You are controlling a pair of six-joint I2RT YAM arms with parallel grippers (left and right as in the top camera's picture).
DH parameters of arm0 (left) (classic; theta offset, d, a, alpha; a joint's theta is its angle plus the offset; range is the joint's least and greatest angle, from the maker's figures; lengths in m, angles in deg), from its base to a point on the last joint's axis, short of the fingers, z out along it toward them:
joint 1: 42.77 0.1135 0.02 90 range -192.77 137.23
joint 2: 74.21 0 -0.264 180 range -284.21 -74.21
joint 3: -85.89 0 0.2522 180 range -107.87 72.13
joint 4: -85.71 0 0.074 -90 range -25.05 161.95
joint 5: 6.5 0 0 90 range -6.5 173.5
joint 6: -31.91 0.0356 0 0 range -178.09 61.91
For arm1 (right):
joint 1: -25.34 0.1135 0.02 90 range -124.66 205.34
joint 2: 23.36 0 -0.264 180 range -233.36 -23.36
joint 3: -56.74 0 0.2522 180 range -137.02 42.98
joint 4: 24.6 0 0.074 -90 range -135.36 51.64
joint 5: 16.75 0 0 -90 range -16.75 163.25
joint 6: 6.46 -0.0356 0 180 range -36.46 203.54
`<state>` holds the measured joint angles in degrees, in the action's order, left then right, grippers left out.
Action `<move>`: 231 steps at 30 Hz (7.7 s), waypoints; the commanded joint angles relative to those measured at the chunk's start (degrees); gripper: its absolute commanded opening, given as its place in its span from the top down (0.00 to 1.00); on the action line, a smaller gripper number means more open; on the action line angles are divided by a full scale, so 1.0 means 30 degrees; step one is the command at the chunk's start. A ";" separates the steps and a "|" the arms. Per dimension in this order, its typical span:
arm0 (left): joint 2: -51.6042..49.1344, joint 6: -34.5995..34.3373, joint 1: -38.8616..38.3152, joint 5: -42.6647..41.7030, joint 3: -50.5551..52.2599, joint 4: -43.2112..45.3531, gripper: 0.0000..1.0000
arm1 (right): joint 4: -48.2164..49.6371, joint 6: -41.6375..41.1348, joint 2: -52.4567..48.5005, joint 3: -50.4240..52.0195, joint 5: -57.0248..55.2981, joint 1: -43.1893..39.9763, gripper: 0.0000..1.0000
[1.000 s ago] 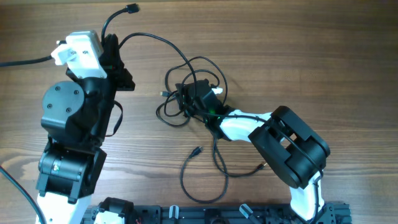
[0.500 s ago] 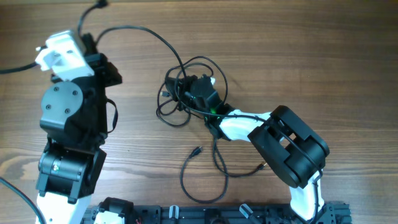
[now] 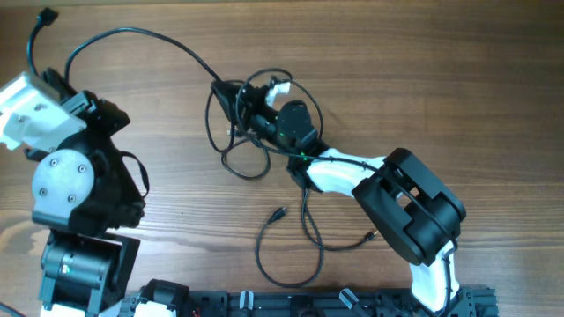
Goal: Untangle cables
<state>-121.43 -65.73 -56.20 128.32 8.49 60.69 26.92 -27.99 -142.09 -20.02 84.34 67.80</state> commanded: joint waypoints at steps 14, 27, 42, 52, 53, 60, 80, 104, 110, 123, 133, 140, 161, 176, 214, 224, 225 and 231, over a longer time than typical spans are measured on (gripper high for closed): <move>-0.1049 -0.0204 0.0073 -0.1275 -0.0044 -0.0233 0.96 | -0.9595 0.8735 0.1260 -0.7023 0.0627 -0.4860 0.95; -1.2772 -0.1027 0.0073 -1.2378 -0.0044 0.7796 0.96 | -1.9263 1.7704 0.4342 -0.7016 0.0627 -1.5788 0.96; -1.9693 0.1042 -0.4823 -1.9904 -0.0051 1.6043 0.96 | -2.3154 2.3227 0.4342 -0.7016 -0.0131 -2.4290 0.95; -2.3081 0.0896 -0.7817 -1.7478 -0.0175 1.7282 0.96 | -2.3941 2.5602 0.4328 -0.7016 -0.5799 -2.6119 0.95; -2.3292 0.0889 -0.7970 -1.7558 -0.0189 1.7267 0.96 | -2.3766 2.6002 0.4328 -0.7009 -0.6747 -2.6330 0.95; -2.3409 0.0889 -0.8480 -1.7558 -0.0189 1.6203 0.96 | -2.3095 2.6185 0.3730 -0.7009 -0.8633 -2.7729 0.95; -2.4698 0.0248 -0.9741 -1.7966 -0.0189 1.2174 0.96 | -2.2542 2.6097 -0.1698 -0.6994 -0.9355 -2.9026 0.95; -2.4815 0.0248 -0.9755 -1.7981 -0.0182 1.0346 0.39 | -2.2979 2.5704 -0.2353 -0.6994 -0.8750 -2.9274 0.00; -2.4247 0.0240 -0.9755 -1.7988 -0.0189 0.9704 0.00 | -2.3554 2.8050 -0.2346 -0.6994 -0.5952 -2.9274 0.00; -1.9037 0.0255 -0.9755 -1.8134 -0.0189 0.4874 0.00 | -2.6236 2.9201 0.0342 -0.6994 -0.1217 -2.9274 0.00; -1.4469 0.0255 -0.9755 -1.8134 -0.0189 0.0925 0.00 | -3.0163 3.0556 0.3548 -0.6994 -0.5224 -2.9274 0.00; -1.4069 0.0248 -0.9734 -1.8127 -0.0189 0.0226 0.00 | -3.2625 3.1153 0.3410 -0.6980 -0.4583 -2.9266 0.00; -1.0754 -0.2761 -0.1078 -1.4688 -0.0189 -0.7512 0.00 | -3.3601 3.5758 0.7402 -0.6980 0.5413 -2.0232 0.00; -1.0754 -0.4619 0.5209 -1.4120 -0.0182 -0.8706 0.00 | -3.4483 3.9685 0.6025 -0.6958 0.6186 -0.7861 0.00; -1.0761 -0.4612 0.5931 -1.5497 -0.0182 -0.9202 0.00 | -2.4108 3.9124 -0.3708 -0.6958 0.4044 -0.1814 0.31; -1.0754 -0.4612 0.5931 -1.5497 -0.0182 -0.9566 0.00 | -2.4604 3.9189 -0.3898 -0.6958 0.2776 -0.1814 0.56; -1.0761 -0.4605 0.5931 -1.5497 -0.0182 -0.9573 0.00 | -2.4640 3.9211 -0.3934 -0.6965 0.2390 -0.1814 0.58; -1.0761 -0.4605 0.5931 -1.5489 -0.0182 -0.9792 0.00 | -2.4640 3.9313 -0.4000 -0.6965 0.1202 -0.1814 0.88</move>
<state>-154.87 -78.82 -38.62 82.53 8.14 31.44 -46.24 89.78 -151.67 -40.55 92.08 62.55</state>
